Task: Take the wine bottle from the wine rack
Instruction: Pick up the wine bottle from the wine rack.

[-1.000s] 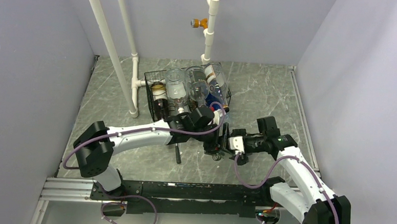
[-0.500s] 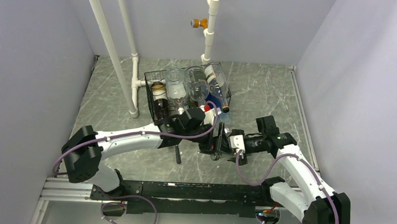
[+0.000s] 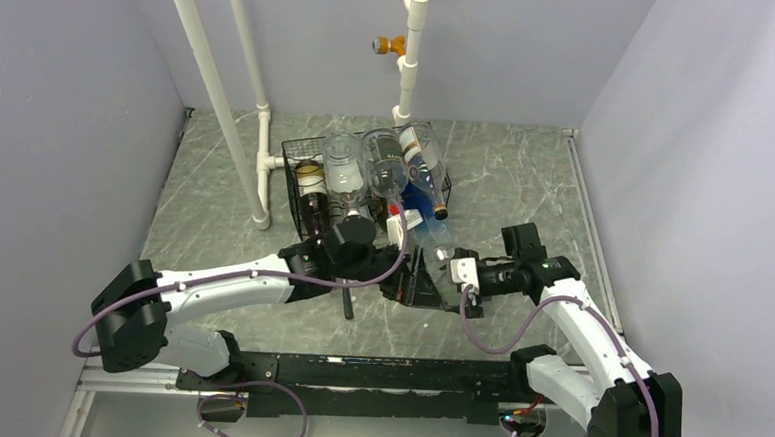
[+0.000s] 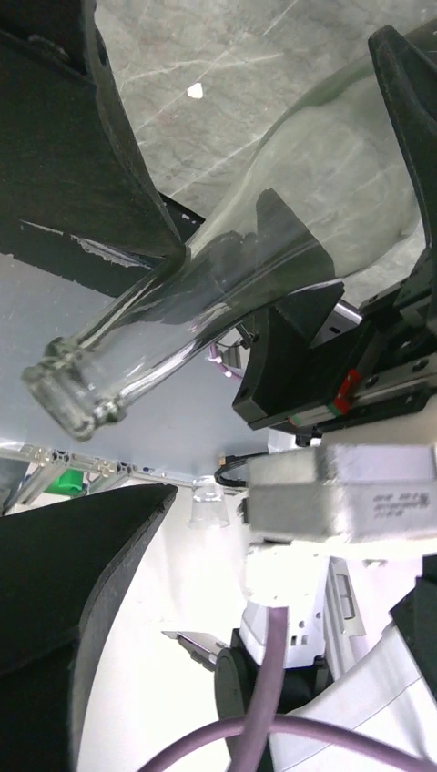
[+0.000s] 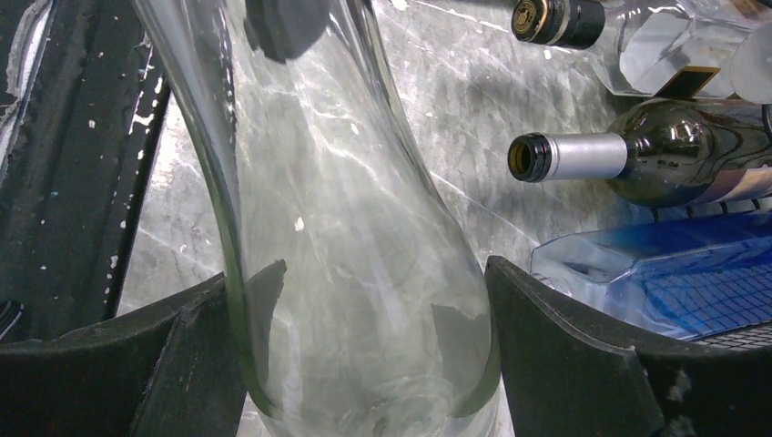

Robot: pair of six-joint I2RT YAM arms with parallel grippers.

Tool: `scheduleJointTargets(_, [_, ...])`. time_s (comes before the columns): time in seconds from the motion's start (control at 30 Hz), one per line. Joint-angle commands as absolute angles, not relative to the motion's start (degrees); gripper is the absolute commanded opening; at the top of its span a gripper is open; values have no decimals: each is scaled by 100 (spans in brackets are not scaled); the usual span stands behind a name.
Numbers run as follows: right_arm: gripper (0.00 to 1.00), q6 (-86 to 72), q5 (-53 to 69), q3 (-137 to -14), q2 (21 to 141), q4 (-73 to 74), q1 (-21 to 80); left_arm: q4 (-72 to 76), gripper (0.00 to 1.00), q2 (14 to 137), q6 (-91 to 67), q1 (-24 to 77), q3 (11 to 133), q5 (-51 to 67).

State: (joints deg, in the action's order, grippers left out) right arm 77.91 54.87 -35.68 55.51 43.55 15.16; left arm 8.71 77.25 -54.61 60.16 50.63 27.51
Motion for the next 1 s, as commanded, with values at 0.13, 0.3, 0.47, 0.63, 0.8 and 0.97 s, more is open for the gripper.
scheduleJointTargets(0.13, [53,7627,6059,-3881,5605,4470,1431,1726,100,6981,-4239,6226,4704,1992])
scheduleJointTargets(0.3, [53,7581,6181,-3926,5644,4521,1355,1756,99,6780,-3179,6725,4512,1109])
scheduleJointTargets(0.47, [53,7576,6285,-3980,5666,4594,1293,2286,99,6701,-1606,7443,4080,-487])
scheduleJointTargets(0.63, [53,7610,6336,-3994,5686,4647,1265,4272,99,6995,-336,7873,3295,-1297])
scheduleJointTargets(0.8, [53,7637,6369,-3991,5689,4689,1216,5814,95,7453,544,8070,2937,-1925])
scheduleJointTargets(0.97, [53,7705,6406,-4016,5723,4766,1184,6365,90,7675,767,8134,2901,-2389])
